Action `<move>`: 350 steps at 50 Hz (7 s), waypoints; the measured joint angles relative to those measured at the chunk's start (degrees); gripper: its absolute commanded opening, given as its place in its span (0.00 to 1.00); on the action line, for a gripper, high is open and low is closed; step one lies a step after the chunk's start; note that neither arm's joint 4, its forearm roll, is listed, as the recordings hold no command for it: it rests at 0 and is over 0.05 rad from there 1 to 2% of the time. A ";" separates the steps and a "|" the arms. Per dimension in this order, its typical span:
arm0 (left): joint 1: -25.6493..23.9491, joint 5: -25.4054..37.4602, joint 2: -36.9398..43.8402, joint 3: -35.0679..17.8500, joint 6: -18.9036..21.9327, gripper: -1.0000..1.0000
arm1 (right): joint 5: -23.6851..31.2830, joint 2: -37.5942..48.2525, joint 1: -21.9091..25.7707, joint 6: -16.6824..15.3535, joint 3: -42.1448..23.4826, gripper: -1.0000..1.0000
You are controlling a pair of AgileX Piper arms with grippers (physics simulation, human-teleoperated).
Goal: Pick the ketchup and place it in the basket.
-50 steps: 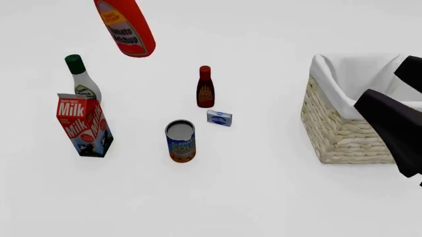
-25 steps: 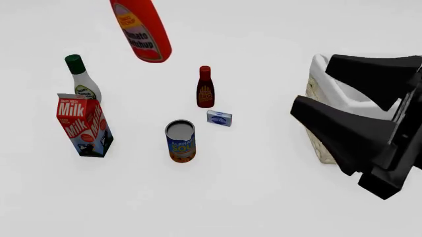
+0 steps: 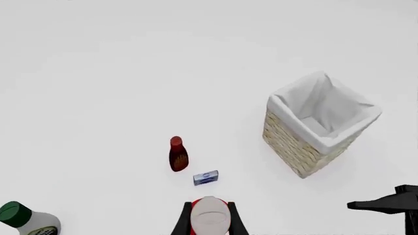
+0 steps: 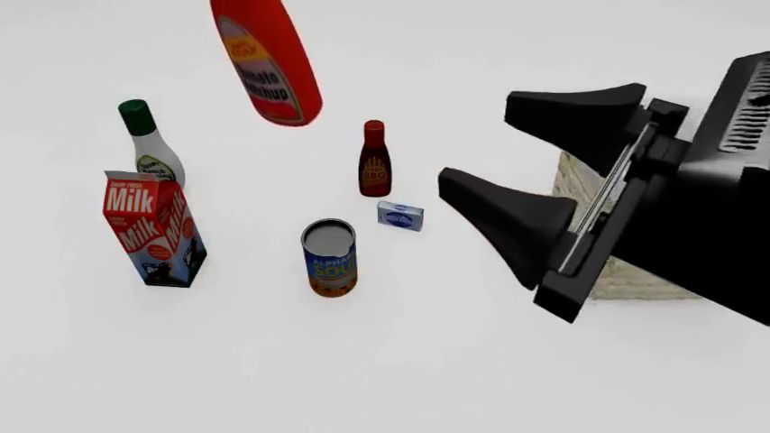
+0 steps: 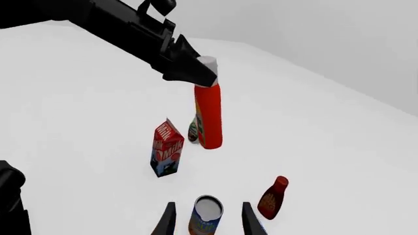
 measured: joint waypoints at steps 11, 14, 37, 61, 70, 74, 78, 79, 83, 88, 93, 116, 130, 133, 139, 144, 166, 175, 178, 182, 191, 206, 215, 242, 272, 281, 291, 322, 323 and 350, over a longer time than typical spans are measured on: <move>-0.41 -0.54 -0.70 1.63 0.93 0.00 | -2.58 4.32 -0.07 -0.59 -1.87 1.00; -0.44 -0.70 -1.04 2.23 1.15 0.00 | -3.21 5.33 -0.04 -0.68 -2.31 1.00; -1.66 -1.10 -2.19 4.60 0.61 0.00 | -6.14 11.09 0.68 -1.45 -5.86 1.00; -3.38 -0.33 -2.18 4.14 -0.52 0.00 | -8.23 16.23 0.99 -1.85 -9.37 1.00; -3.90 -0.32 -2.11 4.19 -0.92 0.00 | -8.36 17.92 1.39 -1.98 -11.11 1.00; -4.03 -0.34 -2.05 4.22 -1.03 0.00 | -8.46 18.66 1.55 -2.02 -11.92 1.00; -4.13 -0.37 -2.01 4.28 -1.14 0.00 | -8.53 19.34 1.72 -2.07 -12.61 1.00; -4.15 -0.38 -2.01 4.30 -1.16 0.00 | -8.52 19.50 1.78 -2.07 -12.77 1.00; -4.23 -0.45 -2.05 4.46 -1.30 0.00 | -8.44 20.27 1.98 -2.08 -13.58 1.00; -4.39 -0.50 -2.08 4.57 -1.49 0.00 | -8.40 21.26 2.14 -2.07 -14.56 1.00; -4.53 -0.48 -2.06 4.60 -1.64 0.00 | -8.53 22.26 2.22 -2.01 -15.39 1.00; -4.69 0.42 -1.74 3.59 -1.86 0.00 | -10.02 27.94 1.65 -1.99 -18.98 1.00; -4.58 0.74 -2.03 3.51 -2.29 0.00 | -10.52 31.73 1.32 -1.71 -21.64 1.00; -4.62 0.79 -2.06 3.50 -2.43 0.00 | -10.59 32.49 1.24 -1.61 -22.21 1.00; -4.73 0.86 -2.05 3.38 -2.66 0.00 | -10.55 33.76 1.25 -1.28 -23.20 1.00; -4.77 0.95 -2.05 3.26 -2.86 0.00 | -10.60 35.00 1.21 -0.66 -24.17 1.00; -5.00 2.46 -1.84 1.89 -4.47 0.00 | -11.67 39.13 1.08 0.57 -27.37 0.00; -6.89 2.76 -2.25 1.45 -5.89 1.00 | -11.33 38.57 0.53 0.39 -26.94 0.00; -7.66 2.96 -2.44 1.19 -6.08 1.00 | -11.17 38.42 0.19 0.23 -26.78 0.00; -8.58 3.30 -2.60 0.83 -6.81 1.00 | -10.95 38.02 0.01 0.32 -26.68 0.00; -11.24 3.85 -3.24 0.47 -8.30 1.00 | -10.12 37.27 -0.41 0.49 -26.78 0.00; -11.23 3.47 -6.26 1.76 -8.06 1.00 | -7.91 36.03 -3.48 0.07 -28.20 0.00; -9.01 2.82 -8.42 2.85 -7.55 1.00 | -6.72 34.25 -5.22 0.08 -28.12 0.00; -0.48 -1.75 -15.81 8.16 -8.68 1.00 | -0.84 27.98 -10.61 1.46 -29.13 0.00; 10.84 -15.06 -26.60 24.21 -9.04 1.00 | 3.89 23.92 -21.40 4.69 -30.00 0.00; 12.59 -20.15 -28.13 30.17 -9.81 1.00 | 4.83 23.33 -25.89 5.91 -30.03 0.00; 14.20 -25.35 -29.08 35.42 -11.83 1.00 | 5.45 23.48 -31.99 6.84 -30.13 0.00; 15.02 -31.55 -29.00 39.62 -12.90 1.00 | 4.77 25.35 -48.71 8.90 -27.06 0.00; 15.00 -31.64 -28.95 39.64 -12.91 1.00 | 4.73 25.43 -49.09 8.93 -26.92 0.00; 14.11 -33.10 -27.24 39.43 -13.43 1.00 | 1.45 30.73 -56.10 8.38 -23.48 0.00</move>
